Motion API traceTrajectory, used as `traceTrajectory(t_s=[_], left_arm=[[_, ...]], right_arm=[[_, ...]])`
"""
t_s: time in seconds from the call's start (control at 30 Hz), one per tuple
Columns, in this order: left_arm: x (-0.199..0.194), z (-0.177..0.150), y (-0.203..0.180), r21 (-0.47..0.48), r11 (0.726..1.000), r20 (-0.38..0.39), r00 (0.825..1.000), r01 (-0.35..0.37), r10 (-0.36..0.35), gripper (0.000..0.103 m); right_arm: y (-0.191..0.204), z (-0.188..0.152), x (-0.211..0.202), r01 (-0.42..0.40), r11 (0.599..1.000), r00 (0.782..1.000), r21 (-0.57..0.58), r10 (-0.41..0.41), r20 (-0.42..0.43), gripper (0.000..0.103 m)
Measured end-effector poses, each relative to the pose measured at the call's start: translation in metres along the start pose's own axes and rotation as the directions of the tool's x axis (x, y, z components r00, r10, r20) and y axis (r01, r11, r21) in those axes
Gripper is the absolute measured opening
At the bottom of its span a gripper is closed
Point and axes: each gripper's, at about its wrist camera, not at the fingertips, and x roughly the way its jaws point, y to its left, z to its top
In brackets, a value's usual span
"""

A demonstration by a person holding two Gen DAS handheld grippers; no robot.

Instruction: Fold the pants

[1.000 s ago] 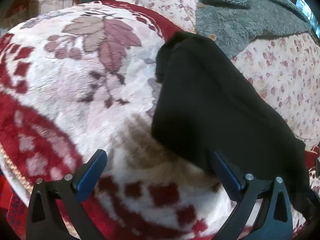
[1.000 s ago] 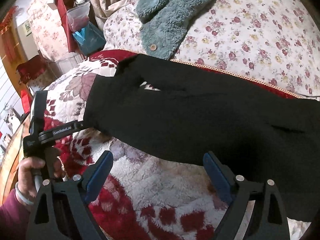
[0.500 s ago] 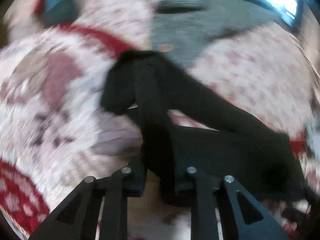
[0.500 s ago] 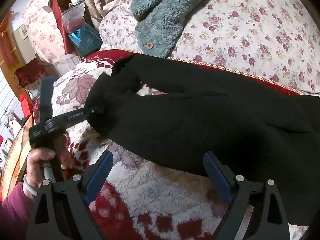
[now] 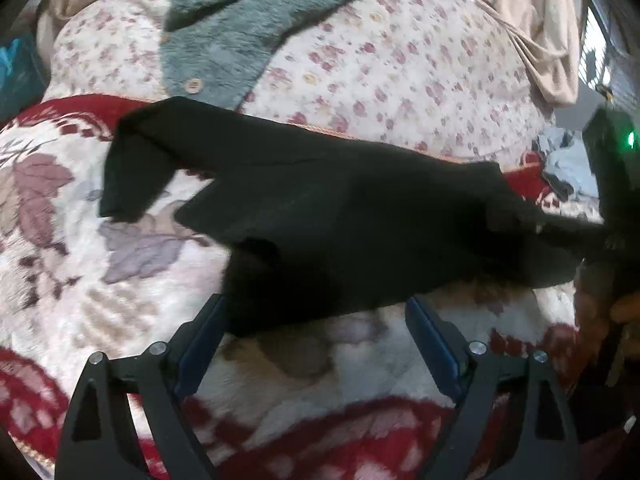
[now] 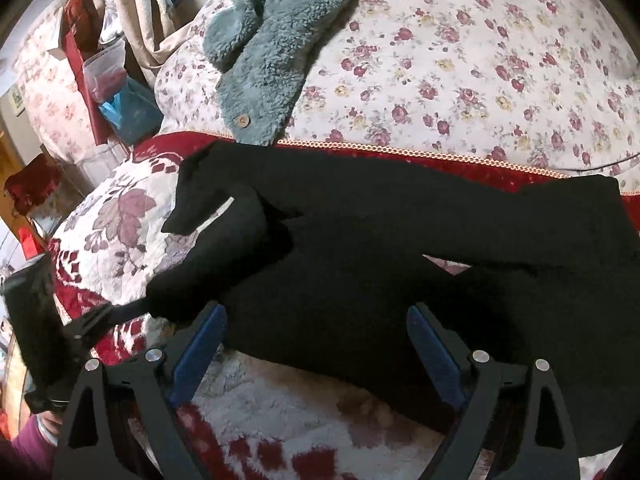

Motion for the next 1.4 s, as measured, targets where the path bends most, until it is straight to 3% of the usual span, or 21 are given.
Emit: traceTrajectory(t_s=[0.13, 0.23, 0.37, 0.47, 0.53, 0.67, 0.7, 0.73, 0.8, 0.83, 0.87, 0.93, 1.0, 1.17, 1.4], left_arm=[[-0.013, 0.011, 0.038, -0.124, 0.992, 0.024, 0.999, -0.024, 0.027, 0.096], [-0.018, 0.023, 0.061, -0.225, 0.973, 0.061, 0.997, 0.054, -0.041, 0.096], [-0.006, 0.035, 0.079, -0.323, 0.944, 0.051, 0.998, 0.063, -0.049, 0.101], [0.022, 0.038, 0.088, -0.401, 0.911, -0.001, 0.994, 0.099, -0.109, 0.101], [0.042, 0.038, 0.09, -0.455, 0.874, -0.008, 0.981, 0.168, -0.193, 0.101], [0.066, 0.04, 0.089, -0.513, 0.828, 0.01, 0.966, 0.227, -0.258, 0.1], [0.072, 0.041, 0.089, -0.527, 0.818, 0.009, 0.964, 0.231, -0.267, 0.098], [0.076, 0.043, 0.089, -0.529, 0.813, 0.014, 0.961, 0.242, -0.277, 0.087], [0.082, 0.047, 0.088, -0.519, 0.829, 0.008, 0.97, 0.21, -0.241, 0.052], [0.084, 0.048, 0.091, -0.52, 0.835, -0.004, 0.976, 0.183, -0.217, 0.026], [0.085, 0.047, 0.095, -0.527, 0.835, -0.009, 0.981, 0.16, -0.194, 0.014], [0.078, 0.046, 0.102, -0.54, 0.827, 0.027, 0.985, 0.159, -0.172, 0.009], [0.066, 0.049, 0.101, -0.509, 0.845, 0.071, 0.986, 0.165, -0.15, 0.007], [0.061, 0.062, 0.085, -0.441, 0.886, 0.065, 0.99, 0.144, -0.128, 0.006], [0.037, 0.065, 0.088, -0.428, 0.891, 0.11, 0.987, 0.152, -0.116, 0.005]], right_arm=[[-0.001, -0.003, 0.005, -0.011, 1.0, 1.0, 0.016, 0.011, -0.01, 0.094], [-0.002, -0.005, 0.007, -0.018, 1.0, 1.0, 0.018, 0.018, -0.02, 0.094], [-0.001, -0.004, 0.009, -0.016, 1.0, 1.0, 0.001, 0.016, -0.022, 0.095], [-0.004, -0.004, 0.01, -0.023, 0.999, 0.999, 0.022, 0.024, -0.025, 0.095], [-0.006, -0.006, 0.011, -0.022, 0.999, 0.999, 0.024, 0.023, -0.033, 0.095], [-0.011, -0.008, 0.013, -0.01, 1.0, 0.999, 0.02, 0.01, -0.04, 0.095], [-0.013, -0.009, 0.013, -0.011, 1.0, 0.999, 0.026, 0.012, -0.042, 0.095], [-0.016, -0.009, 0.013, -0.015, 0.999, 0.999, 0.032, 0.016, -0.042, 0.095], [-0.018, -0.01, 0.013, -0.015, 0.999, 0.999, 0.033, 0.017, -0.042, 0.094], [-0.019, -0.011, 0.012, -0.014, 0.999, 0.999, 0.029, 0.015, -0.042, 0.094], [-0.019, -0.012, 0.011, -0.013, 1.0, 0.999, 0.025, 0.014, -0.039, 0.094], [-0.019, -0.014, 0.01, -0.013, 1.0, 1.0, 0.02, 0.013, -0.028, 0.094], [-0.019, -0.016, 0.009, -0.032, 0.999, 0.999, 0.023, 0.032, -0.023, 0.094], [0.003, -0.013, 0.023, -0.106, 0.994, 0.993, -0.007, 0.105, -0.053, 0.094], [0.016, -0.014, 0.027, -0.137, 0.989, 0.989, -0.049, 0.134, -0.065, 0.094]])
